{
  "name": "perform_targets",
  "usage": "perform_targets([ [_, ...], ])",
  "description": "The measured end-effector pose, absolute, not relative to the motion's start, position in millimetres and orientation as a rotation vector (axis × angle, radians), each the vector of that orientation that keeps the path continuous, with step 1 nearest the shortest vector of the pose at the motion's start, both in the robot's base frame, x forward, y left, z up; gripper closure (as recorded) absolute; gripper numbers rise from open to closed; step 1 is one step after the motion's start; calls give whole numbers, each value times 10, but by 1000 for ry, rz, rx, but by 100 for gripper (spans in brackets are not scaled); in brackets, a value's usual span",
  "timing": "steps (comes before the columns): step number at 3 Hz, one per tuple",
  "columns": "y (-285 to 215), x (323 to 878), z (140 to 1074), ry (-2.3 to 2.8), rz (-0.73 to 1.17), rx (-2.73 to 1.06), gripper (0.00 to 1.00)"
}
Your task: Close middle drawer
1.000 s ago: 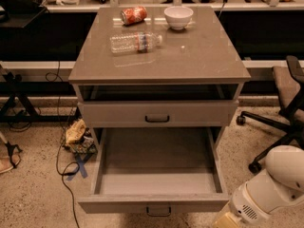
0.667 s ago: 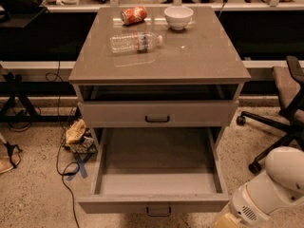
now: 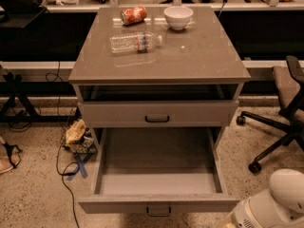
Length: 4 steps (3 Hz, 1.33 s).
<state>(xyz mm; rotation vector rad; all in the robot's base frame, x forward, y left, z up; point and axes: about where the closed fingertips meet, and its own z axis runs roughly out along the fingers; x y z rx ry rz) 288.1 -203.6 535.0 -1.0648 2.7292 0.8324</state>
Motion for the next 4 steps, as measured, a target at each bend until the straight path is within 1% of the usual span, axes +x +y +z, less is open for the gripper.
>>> perform_targets([
  [1,-2091,3030,4673,2657,801,-942,100],
  [2,-2029,3217,4341,2597,788,-882,100],
  [4,-1620,3960,3911,2500,786,-815,100],
])
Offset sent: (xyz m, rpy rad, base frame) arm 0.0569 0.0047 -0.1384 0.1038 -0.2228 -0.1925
